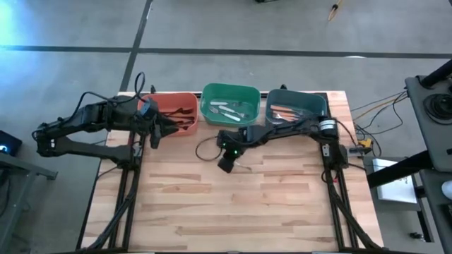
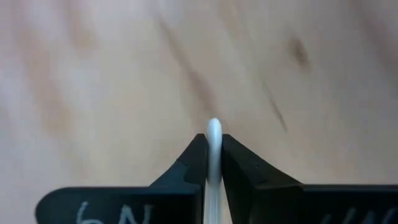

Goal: Sort silverware by color (type)
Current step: Put the white fork into the green bin

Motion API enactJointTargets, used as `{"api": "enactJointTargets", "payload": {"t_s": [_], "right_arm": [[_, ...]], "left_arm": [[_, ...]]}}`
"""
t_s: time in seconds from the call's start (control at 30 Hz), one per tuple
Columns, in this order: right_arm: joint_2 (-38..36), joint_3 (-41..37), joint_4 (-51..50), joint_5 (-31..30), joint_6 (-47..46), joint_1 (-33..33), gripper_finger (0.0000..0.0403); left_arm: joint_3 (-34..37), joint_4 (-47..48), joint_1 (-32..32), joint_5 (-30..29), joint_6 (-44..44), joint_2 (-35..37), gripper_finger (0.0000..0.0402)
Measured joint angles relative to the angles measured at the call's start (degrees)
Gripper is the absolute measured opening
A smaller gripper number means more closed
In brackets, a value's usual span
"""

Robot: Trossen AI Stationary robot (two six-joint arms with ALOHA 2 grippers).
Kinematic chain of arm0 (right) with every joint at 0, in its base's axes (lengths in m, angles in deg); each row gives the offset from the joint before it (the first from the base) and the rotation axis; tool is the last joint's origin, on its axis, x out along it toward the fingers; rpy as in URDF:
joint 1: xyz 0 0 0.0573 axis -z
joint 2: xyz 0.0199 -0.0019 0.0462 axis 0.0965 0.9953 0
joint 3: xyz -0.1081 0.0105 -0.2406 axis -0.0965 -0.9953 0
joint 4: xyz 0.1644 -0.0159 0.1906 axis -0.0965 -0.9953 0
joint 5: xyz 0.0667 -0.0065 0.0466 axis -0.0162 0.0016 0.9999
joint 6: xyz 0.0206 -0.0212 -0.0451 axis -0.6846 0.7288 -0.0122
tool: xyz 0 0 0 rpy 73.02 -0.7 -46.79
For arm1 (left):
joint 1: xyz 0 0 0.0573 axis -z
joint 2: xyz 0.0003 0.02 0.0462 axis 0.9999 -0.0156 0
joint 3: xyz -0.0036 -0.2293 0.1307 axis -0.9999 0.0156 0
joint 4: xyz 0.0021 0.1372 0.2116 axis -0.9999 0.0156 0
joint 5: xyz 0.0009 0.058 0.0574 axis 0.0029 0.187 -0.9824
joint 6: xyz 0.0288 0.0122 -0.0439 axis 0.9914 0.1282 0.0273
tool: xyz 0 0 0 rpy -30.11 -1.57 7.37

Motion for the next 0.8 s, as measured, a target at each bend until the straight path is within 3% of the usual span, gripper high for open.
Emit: {"api": "enactJointTargets", "payload": {"t_s": [0.13,0.43,0.67,0.8], "right_arm": [[-6.1,1.8,1.7,-2.1,3.2,2.0,0.0019],[-11.9,5.7,6.3,-20.4,14.7,12.1,0.0019],[-8.9,5.8,12.6,-20.2,16.4,20.5,0.0019],[-4.7,5.7,11.8,-21.0,22.3,22.6,0.0019]], "left_arm": [[0.0,0.0,0.0,0.0,0.0,0.0,0.0141],[0.0,-0.3,0.0,0.0,-0.4,-0.3,0.0141],[0.0,-0.3,0.0,0.0,-0.8,-1.0,0.0141],[0.0,-0.3,0.0,-0.1,-1.1,-1.4,0.0141]]}}
